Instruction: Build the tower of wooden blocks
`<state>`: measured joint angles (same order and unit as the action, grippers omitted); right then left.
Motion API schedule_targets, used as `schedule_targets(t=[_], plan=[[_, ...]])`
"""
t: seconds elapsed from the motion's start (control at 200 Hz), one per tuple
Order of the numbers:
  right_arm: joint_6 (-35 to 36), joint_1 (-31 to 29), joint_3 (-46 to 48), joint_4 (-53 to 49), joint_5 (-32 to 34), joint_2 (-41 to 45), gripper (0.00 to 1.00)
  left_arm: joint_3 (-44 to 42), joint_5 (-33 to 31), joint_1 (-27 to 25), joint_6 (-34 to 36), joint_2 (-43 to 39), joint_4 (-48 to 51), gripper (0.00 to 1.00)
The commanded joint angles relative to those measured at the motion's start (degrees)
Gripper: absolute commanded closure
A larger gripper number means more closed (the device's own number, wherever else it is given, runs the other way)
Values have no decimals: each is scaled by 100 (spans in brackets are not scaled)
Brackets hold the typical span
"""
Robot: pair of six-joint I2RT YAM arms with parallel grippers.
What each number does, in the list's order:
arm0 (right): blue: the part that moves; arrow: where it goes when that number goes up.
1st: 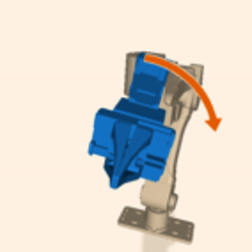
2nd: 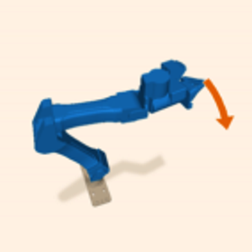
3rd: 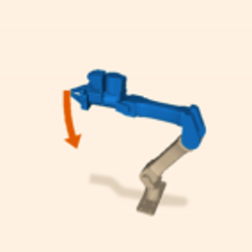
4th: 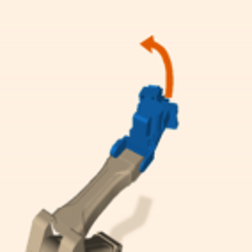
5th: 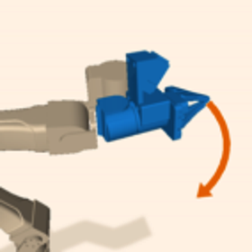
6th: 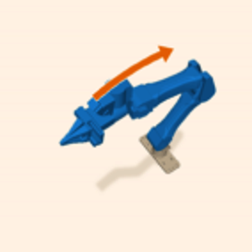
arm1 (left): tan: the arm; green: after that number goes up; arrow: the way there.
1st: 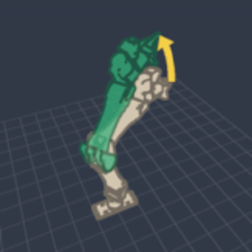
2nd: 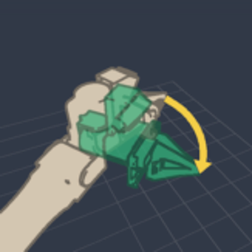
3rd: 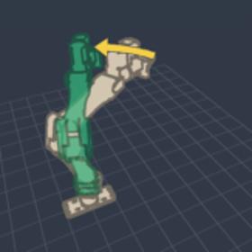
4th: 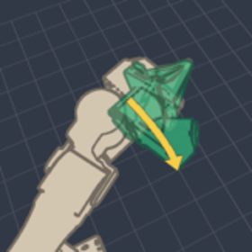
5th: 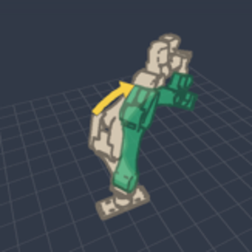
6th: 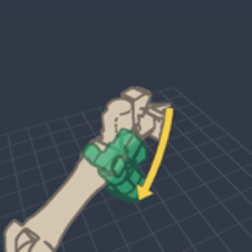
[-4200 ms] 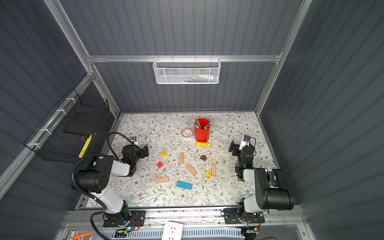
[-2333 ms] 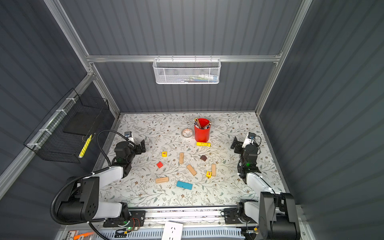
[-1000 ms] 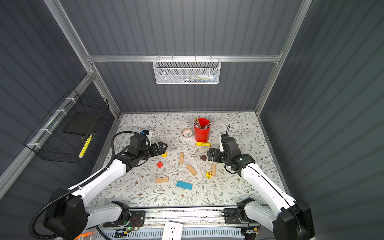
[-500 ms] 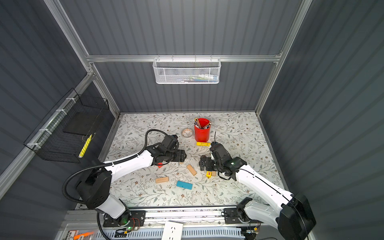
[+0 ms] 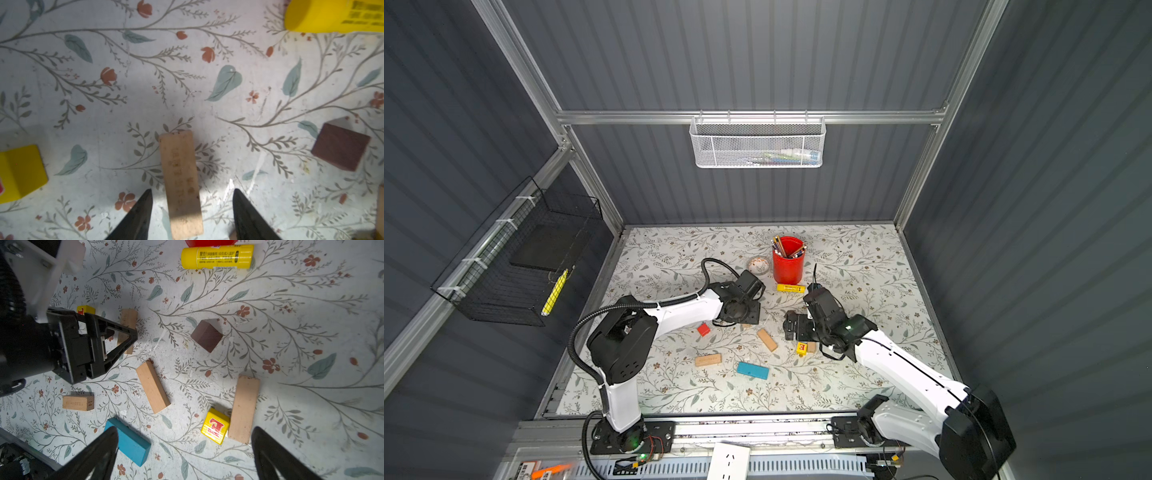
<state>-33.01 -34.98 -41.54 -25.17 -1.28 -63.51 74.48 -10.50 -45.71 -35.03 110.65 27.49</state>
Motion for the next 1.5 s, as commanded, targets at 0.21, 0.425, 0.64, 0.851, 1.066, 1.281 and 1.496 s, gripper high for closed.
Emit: schedule_targets(t=[0.21, 0.425, 0.64, 0.851, 1.066, 1.281, 1.496], plan=[[22, -22, 67, 94, 85, -20, 1, 447, -336, -23, -277, 440, 386, 53], [40, -18, 67, 139, 52, -203, 1, 487, -390, -23, -380, 497, 504, 64], [53, -27, 25, 165, -33, -279, 1, 102, -462, -25, -538, 189, 595, 73], [52, -31, -12, 197, -117, -345, 1, -355, -351, -23, -625, -213, 632, 77], [0, -33, -12, 235, -223, -408, 1, -884, -34, -34, -718, -575, 422, 81], [-17, -35, -12, 261, -275, -433, 1, -1120, 102, -87, -759, -720, 295, 83], [34, -57, -92, 227, -320, -514, 1, -1029, 205, -88, -734, -580, 233, 77]])
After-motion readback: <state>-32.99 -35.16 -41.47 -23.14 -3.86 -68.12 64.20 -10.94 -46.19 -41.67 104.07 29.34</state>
